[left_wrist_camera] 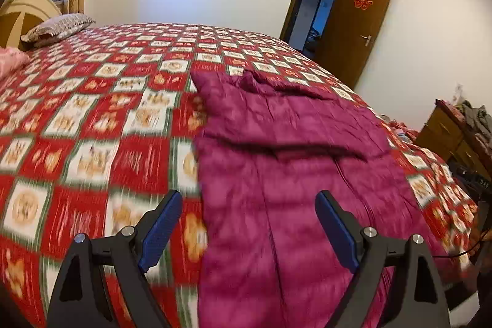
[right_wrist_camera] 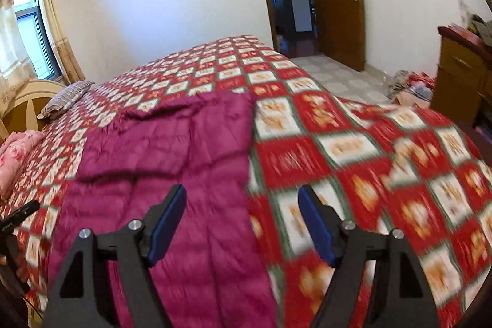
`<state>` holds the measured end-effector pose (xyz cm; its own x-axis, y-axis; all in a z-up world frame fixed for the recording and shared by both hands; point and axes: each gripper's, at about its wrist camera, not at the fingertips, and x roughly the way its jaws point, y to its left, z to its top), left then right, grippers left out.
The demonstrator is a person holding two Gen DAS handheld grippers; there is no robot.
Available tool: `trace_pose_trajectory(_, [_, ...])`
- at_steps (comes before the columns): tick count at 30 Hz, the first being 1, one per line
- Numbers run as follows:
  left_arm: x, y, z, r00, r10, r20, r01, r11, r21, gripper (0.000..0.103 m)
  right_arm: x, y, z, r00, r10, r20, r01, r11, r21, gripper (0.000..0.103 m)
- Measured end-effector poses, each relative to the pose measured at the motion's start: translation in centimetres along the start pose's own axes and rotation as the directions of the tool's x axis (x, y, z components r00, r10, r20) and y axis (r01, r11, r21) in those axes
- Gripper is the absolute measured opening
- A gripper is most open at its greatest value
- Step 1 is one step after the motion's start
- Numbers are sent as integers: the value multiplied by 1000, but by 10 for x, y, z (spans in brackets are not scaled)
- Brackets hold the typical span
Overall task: Fold large clothes
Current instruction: 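Lay the folded jacket down and open both grippers, withdrawing them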
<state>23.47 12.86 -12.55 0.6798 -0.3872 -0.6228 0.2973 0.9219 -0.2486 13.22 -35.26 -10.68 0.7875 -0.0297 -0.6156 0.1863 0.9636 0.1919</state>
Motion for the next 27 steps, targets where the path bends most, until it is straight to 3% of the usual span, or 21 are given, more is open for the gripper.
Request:
trace_pose_trajectory(6, [-43,4,-37,1000,3,-15,-2,998,70,88,-46,-18,-30,1000,10,-13,-10,1000,6,78])
trace_pose_trajectory(10, [-65,8,-62,999,4,-32,0,995,99,88,-62,-18,-44,1000,2,-29,-4,999,-48,86])
trace_pose_trajectory(19, [-70,13,-104,996,-55,-74,56,998,18,88,-65,-10,-95,997,18,-80,-27,994,-104,86])
trace_pose_trajectory(27, [-41,21,-127,977,-81,-195,65,994,-90,88,-53,-18,-122,989,-19,-149,6,996,-88,86])
